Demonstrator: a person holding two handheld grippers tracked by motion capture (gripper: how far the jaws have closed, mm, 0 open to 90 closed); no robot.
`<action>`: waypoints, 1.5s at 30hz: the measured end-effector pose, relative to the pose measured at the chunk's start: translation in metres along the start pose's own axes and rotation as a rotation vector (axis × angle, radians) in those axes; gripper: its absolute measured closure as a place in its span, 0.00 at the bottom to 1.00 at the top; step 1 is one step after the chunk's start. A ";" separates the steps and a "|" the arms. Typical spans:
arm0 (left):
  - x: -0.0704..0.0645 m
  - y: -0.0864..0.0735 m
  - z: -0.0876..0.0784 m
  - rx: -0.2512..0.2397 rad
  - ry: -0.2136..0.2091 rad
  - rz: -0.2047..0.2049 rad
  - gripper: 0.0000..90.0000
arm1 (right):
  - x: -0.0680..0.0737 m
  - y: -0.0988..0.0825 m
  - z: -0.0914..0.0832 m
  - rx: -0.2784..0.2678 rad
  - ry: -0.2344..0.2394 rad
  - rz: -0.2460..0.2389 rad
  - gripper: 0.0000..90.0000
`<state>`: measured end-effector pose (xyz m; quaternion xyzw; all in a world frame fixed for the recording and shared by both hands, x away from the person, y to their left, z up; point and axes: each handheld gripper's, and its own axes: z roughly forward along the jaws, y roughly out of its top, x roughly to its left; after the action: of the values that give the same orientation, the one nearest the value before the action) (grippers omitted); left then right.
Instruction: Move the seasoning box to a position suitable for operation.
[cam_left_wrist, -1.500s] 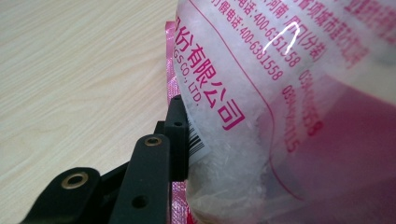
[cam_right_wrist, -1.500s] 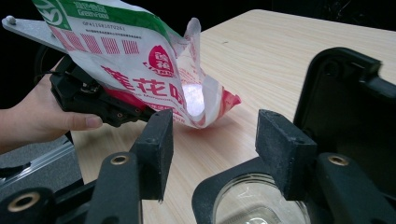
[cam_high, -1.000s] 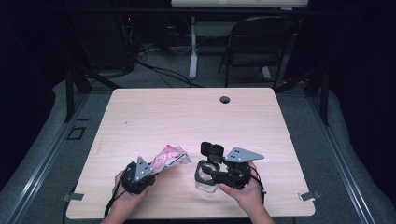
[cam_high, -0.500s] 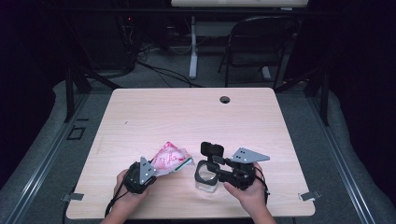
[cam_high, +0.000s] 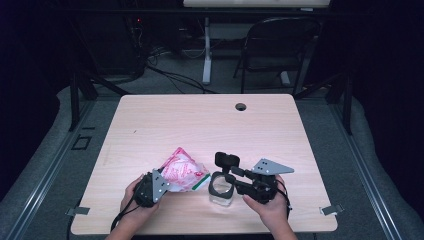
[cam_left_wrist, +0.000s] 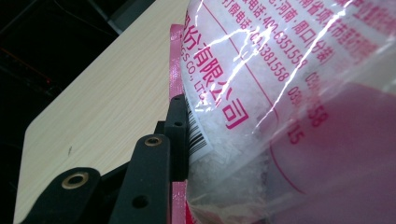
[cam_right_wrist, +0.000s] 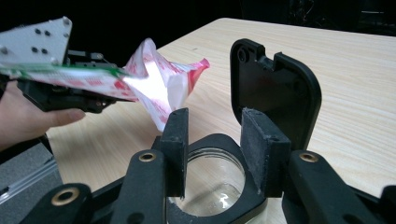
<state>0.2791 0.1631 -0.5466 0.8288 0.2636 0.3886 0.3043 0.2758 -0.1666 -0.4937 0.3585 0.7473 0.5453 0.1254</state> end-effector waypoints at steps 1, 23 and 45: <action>-0.001 0.001 0.000 -0.003 0.001 0.006 0.77 | 0.000 0.001 -0.002 -0.003 0.006 0.006 0.70; -0.014 0.015 0.004 -0.018 0.023 0.094 0.77 | 0.015 0.020 -0.003 0.024 0.045 -0.006 0.83; -0.015 0.021 0.008 -0.023 0.064 0.135 0.77 | 0.020 0.032 0.022 0.148 0.053 -0.050 0.97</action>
<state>0.2814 0.1366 -0.5425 0.8282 0.2123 0.4376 0.2784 0.2869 -0.1322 -0.4693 0.3334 0.7974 0.4945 0.0925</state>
